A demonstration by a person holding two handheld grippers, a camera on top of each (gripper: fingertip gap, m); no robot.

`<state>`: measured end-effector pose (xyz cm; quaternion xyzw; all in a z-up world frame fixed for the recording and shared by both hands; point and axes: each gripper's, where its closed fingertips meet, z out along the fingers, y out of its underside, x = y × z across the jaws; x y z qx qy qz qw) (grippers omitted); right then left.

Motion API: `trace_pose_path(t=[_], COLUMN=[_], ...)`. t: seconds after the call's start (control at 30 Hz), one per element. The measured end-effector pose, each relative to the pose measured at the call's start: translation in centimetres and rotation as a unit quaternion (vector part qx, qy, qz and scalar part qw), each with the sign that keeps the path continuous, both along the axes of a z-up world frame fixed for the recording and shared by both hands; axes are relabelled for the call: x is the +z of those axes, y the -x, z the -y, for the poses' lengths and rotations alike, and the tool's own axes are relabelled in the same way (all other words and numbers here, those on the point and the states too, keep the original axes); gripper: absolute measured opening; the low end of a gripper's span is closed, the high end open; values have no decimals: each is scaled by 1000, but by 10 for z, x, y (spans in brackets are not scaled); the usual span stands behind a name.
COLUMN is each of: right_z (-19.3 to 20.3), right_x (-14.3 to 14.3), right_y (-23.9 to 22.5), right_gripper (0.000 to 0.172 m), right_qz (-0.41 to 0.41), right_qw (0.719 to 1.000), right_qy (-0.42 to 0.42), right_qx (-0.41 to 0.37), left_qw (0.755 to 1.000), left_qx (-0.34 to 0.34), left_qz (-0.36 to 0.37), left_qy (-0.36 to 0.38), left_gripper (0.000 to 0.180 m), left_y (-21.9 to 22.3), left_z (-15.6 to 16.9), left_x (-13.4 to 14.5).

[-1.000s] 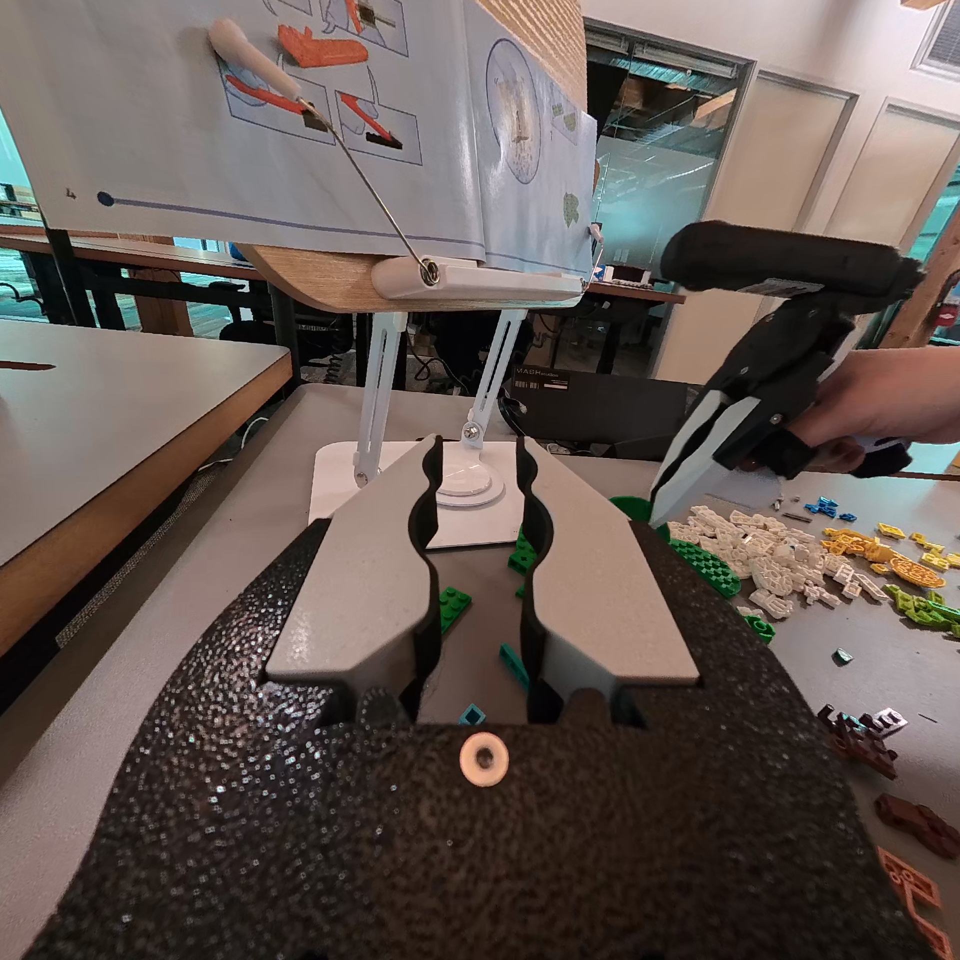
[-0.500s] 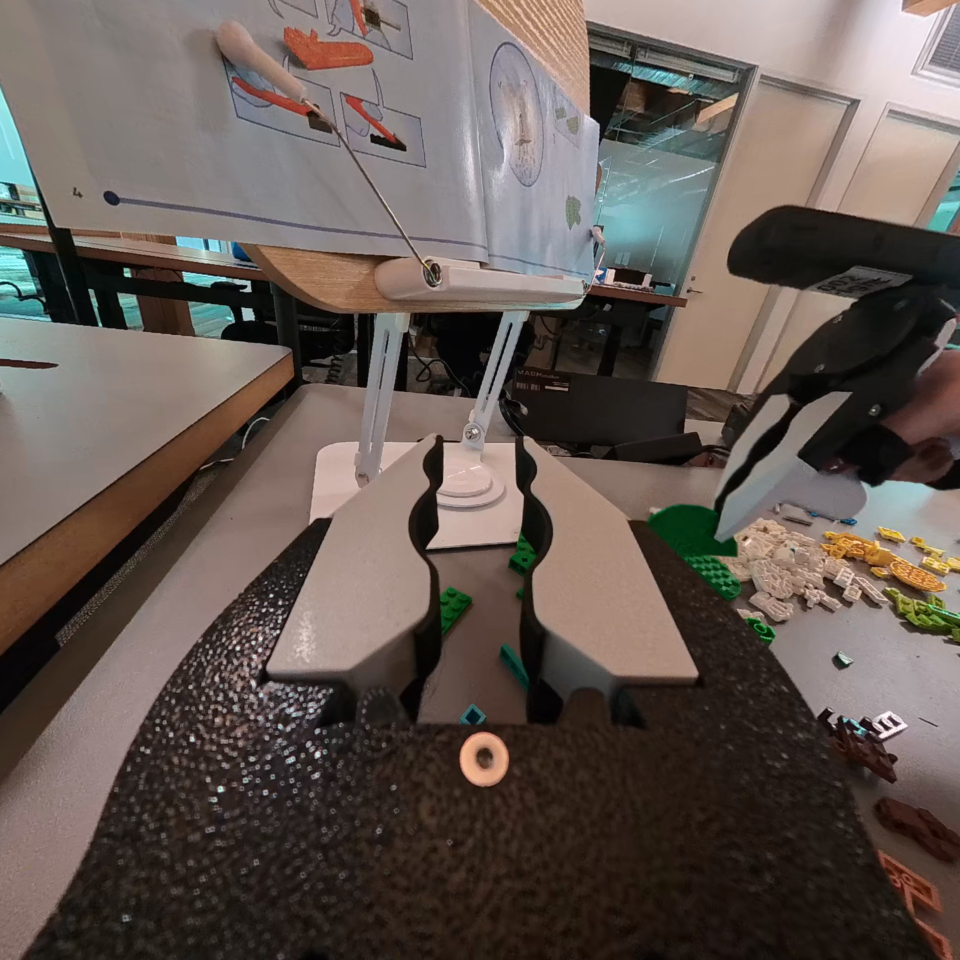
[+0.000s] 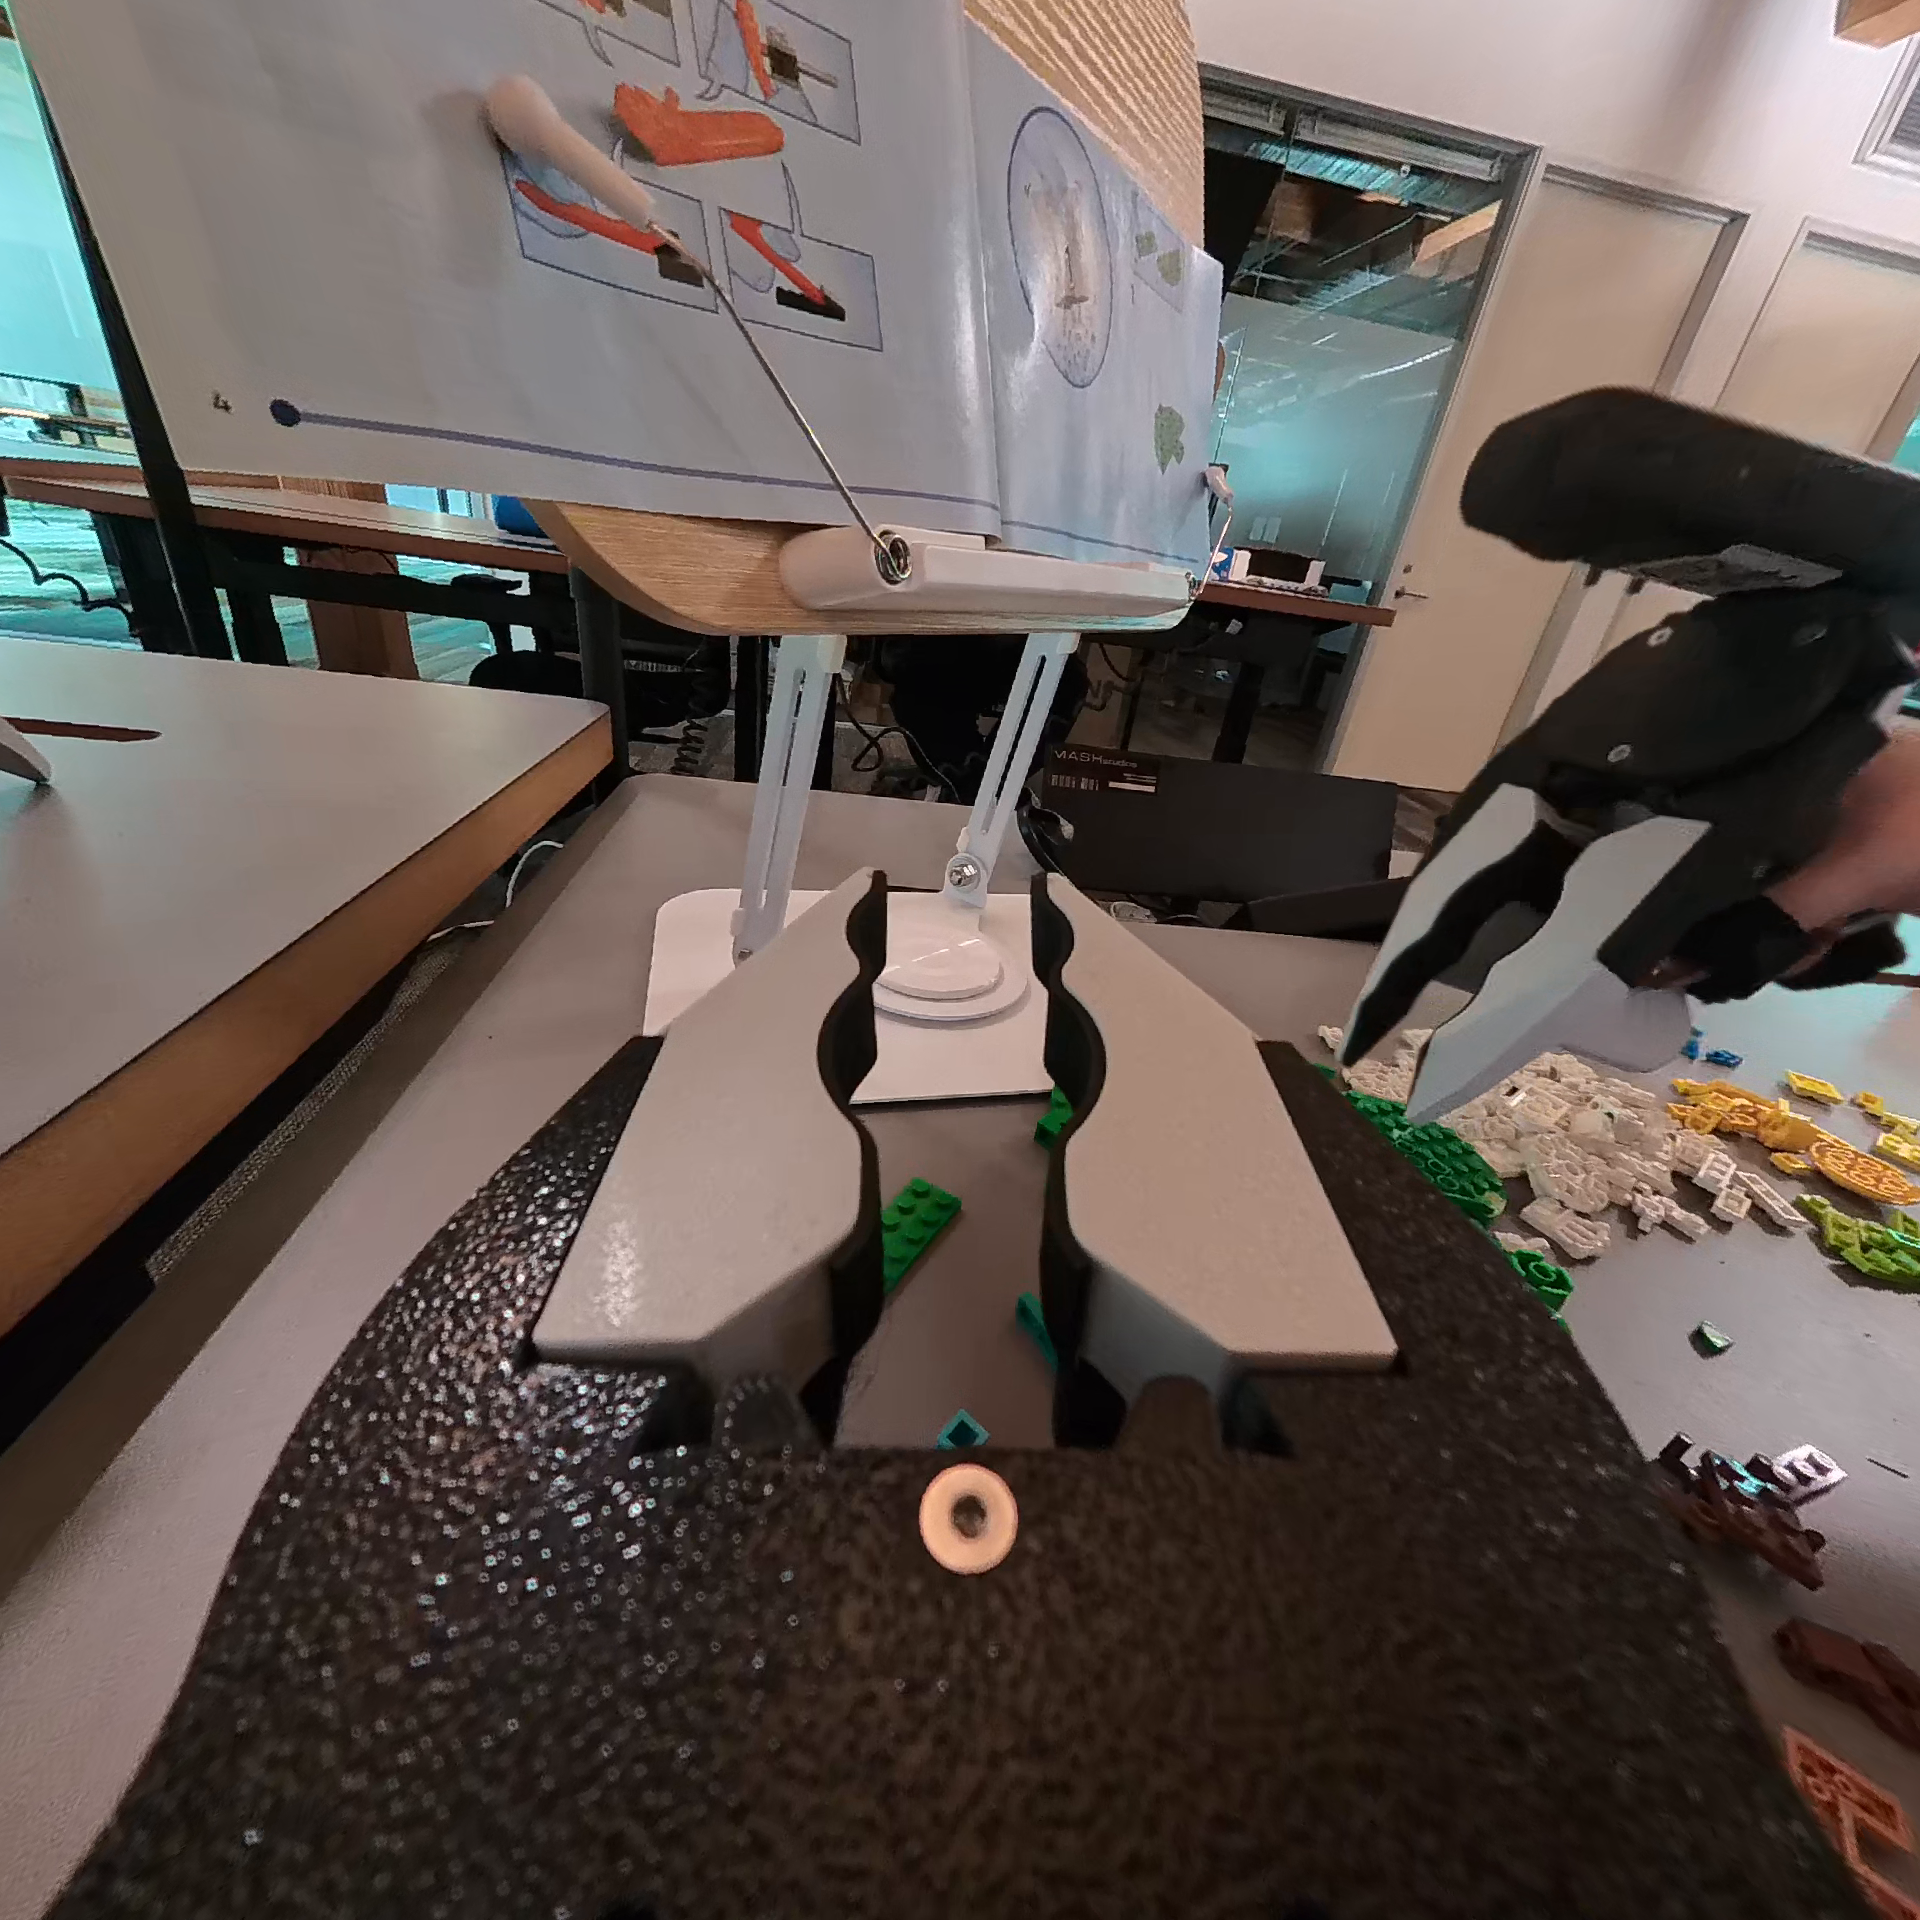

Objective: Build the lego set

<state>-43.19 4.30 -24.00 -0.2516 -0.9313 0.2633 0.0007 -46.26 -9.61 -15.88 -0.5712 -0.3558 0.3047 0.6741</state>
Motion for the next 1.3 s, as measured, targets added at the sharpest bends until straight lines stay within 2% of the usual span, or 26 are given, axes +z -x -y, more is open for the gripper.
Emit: trace_pose_path(t=[0.17,0.27,0.4,0.63,0.77,0.9,1.03,1.17,1.3], right_z=[26,38,42,40,41,46,45,47,48], right_x=[-14,-23,-30,-30,-28,-24,-29,-34,-35], right_y=[5,11,23,43,47,45,46,45,43], right_gripper=[30,27,26,24,23,29,29,26,4], right_qz=[-110,-133,-136,-104,-24,40,78,88,75], right_qw=[978,965,959,976,994,997,993,993,994], right_qy=[-81,-102,-124,-128,-93,-66,-70,-70,-77], right_qx=[161,202,214,145,50,-17,-47,-47,-29], left_qw=[1000,1000,1000,1000,1000,1000,997,995,995], left_qx=[0,1,1,-2,-2,15,76,90,84], left_qz=[1,1,0,3,3,-6,-25,-19,-20], left_qy=[-1,-3,-4,-5,-4,-6,-23,-48,-41], left_gripper=[25,25,25,25,25,25,25,24,24], left_y=[0,1,1,1,1,2,7,10,9], left_z=[1,2,2,0,0,8,39,53,48], left_x=[0,0,1,-1,-1,4,13,14,14])
